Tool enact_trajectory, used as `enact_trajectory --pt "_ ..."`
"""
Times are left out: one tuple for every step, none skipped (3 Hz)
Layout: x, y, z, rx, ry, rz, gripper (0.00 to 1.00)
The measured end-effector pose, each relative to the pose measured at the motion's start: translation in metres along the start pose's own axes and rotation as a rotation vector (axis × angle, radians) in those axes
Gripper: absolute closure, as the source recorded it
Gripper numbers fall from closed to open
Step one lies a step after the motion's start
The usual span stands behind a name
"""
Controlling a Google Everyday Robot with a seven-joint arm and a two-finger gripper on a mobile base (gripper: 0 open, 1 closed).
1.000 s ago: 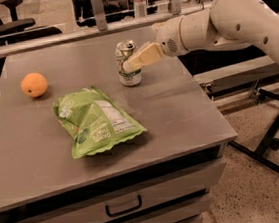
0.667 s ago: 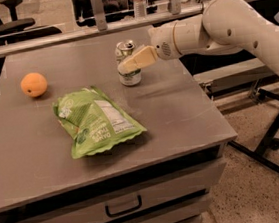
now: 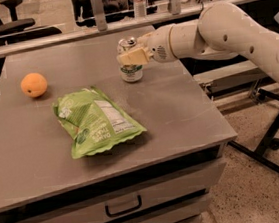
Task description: Pick 7up can
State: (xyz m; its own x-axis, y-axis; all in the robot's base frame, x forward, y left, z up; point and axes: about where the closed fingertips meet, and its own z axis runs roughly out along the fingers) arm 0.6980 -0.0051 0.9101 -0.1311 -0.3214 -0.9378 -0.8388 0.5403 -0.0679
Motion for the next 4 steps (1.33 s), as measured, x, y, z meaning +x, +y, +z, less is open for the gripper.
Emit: enact_trajectory --pt "-0.031 -0.009 -0.021 0.042 -0.077 -0.026 0.72" --pt "-0.065 -0.020 -0.055 0.102 -0.180 -0.034 0.95" --pt "-0.069 -0.020 -0.058 0.105 -0.191 -0.033 1.00" --pt "-0.069 -0.019 -0.057 0.103 -0.190 -0.033 1.00"
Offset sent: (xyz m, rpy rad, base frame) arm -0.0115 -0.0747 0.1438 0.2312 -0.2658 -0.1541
